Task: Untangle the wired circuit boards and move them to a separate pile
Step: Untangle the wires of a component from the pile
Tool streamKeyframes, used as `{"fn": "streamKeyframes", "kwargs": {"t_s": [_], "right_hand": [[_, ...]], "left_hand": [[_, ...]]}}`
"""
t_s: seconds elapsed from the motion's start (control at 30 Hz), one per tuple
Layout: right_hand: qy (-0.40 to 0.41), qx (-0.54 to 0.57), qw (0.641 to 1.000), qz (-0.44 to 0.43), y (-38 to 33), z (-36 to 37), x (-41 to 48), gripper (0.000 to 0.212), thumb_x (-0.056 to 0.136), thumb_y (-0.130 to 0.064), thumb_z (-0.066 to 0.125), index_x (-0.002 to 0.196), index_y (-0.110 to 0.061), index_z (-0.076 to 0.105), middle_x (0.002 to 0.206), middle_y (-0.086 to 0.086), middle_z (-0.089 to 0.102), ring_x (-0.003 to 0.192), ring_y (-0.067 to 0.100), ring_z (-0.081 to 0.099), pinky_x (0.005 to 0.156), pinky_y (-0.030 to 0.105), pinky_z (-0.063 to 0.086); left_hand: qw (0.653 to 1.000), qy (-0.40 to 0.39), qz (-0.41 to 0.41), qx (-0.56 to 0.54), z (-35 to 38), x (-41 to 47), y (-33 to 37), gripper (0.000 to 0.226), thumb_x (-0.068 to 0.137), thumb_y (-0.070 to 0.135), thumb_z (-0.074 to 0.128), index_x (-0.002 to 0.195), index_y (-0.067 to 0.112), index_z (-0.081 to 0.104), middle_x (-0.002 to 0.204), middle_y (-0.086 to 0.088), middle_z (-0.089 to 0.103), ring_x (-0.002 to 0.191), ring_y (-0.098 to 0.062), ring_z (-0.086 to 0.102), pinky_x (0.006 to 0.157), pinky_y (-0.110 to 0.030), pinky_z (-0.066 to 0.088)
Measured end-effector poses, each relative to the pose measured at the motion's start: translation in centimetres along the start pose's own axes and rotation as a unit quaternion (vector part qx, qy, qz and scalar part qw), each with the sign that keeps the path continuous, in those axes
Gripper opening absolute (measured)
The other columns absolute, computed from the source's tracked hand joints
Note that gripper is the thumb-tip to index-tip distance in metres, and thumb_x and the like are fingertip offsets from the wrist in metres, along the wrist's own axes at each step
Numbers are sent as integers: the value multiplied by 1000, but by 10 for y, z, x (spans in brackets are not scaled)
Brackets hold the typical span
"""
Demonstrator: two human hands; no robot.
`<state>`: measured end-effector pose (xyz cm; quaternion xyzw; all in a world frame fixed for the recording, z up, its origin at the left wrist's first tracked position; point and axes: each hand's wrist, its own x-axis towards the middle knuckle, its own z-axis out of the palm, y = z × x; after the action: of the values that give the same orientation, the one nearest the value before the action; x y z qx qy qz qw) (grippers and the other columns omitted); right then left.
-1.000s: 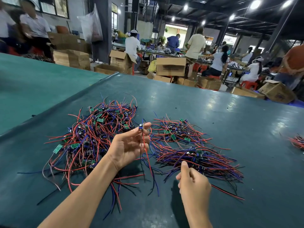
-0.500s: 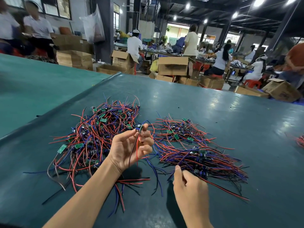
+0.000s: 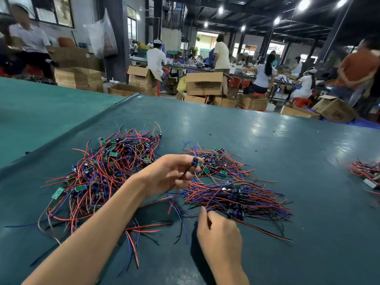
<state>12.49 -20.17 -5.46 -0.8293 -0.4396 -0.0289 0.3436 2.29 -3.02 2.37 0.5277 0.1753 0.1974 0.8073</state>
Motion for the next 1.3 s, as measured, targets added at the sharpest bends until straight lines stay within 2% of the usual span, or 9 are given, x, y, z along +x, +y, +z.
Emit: {"fn": "streamKeyframes", "kwargs": {"t_s": [0.1, 0.2, 0.37, 0.5, 0.63, 0.8, 0.97, 1.17, 1.3], "right_hand": [[-38, -40, 998, 3, -2, -2, 1, 51, 101, -53, 38, 80, -16, 64, 82, 3, 73, 85, 31, 66, 66, 36, 42], [-47, -60, 997, 3, -2, -4, 2, 53, 102, -54, 33, 78, -16, 59, 86, 1, 73, 88, 26, 65, 69, 36, 40], [-59, -93, 994, -3, -3, -3, 3, 53, 103, -54, 29, 78, -15, 56, 90, 1, 73, 89, 25, 67, 70, 35, 41], [-52, -100, 994, -14, -6, -5, 2, 53, 103, -53, 27, 83, -17, 60, 91, 0, 73, 88, 24, 68, 67, 33, 41], [-43, -96, 994, -22, -7, -5, 3, 55, 103, -53, 29, 87, -16, 67, 88, 1, 74, 84, 25, 69, 67, 33, 46], [1, -117, 993, -27, -8, -7, 0, 40, 76, -37, 80, 48, -16, 61, 41, 1, 56, 35, 23, 56, 35, 24, 39], [-31, -116, 993, -22, 0, 2, 3, 51, 101, -53, 31, 90, -18, 67, 88, 2, 73, 85, 25, 68, 67, 32, 46], [-26, -91, 995, -33, 3, 4, 2, 49, 100, -52, 32, 87, -18, 65, 89, 3, 73, 86, 29, 66, 65, 36, 40], [-38, -90, 995, -23, 3, 2, 2, 50, 101, -53, 30, 89, -19, 65, 90, 1, 73, 88, 27, 67, 69, 34, 45]], "left_hand": [[988, 4, 7, 154, 12, 12, 11, 27, 98, 11, 58, 122, 6, 69, 93, -3, 67, 62, -6, 49, 51, -17, 33], [959, -3, 62, 278, 28, 20, 18, 27, 94, 1, 65, 119, 10, 71, 87, -6, 60, 64, -12, 42, 53, -20, 32], [830, 13, 215, 514, 55, 32, 18, 30, 92, 4, 71, 121, 9, 71, 98, 3, 69, 90, -8, 61, 88, -25, 47], [756, -30, 228, 612, 66, 36, 16, 40, 96, 13, 67, 136, 12, 63, 94, 16, 53, 87, -5, 53, 81, -11, 37], [748, -63, 244, 613, 78, 37, 17, 40, 99, 15, 62, 139, 15, 60, 95, 17, 49, 86, 10, 52, 78, -4, 32], [734, -68, 240, 631, 99, 62, 8, 45, 104, 24, 54, 148, 19, 50, 104, -1, 50, 93, -13, 50, 85, -18, 36], [661, -63, 101, 740, 87, 89, -34, 50, 108, 31, 41, 155, 15, 36, 127, -14, 44, 120, -31, 37, 109, -42, 31], [652, -27, 70, 754, 60, 88, -52, 55, 108, 44, 28, 157, 19, 28, 121, -6, 35, 120, -29, 30, 113, -50, 27], [663, -25, 95, 742, 58, 85, -44, 45, 107, 38, 34, 146, 19, 43, 110, -3, 35, 112, -25, 31, 109, -47, 31]]}}
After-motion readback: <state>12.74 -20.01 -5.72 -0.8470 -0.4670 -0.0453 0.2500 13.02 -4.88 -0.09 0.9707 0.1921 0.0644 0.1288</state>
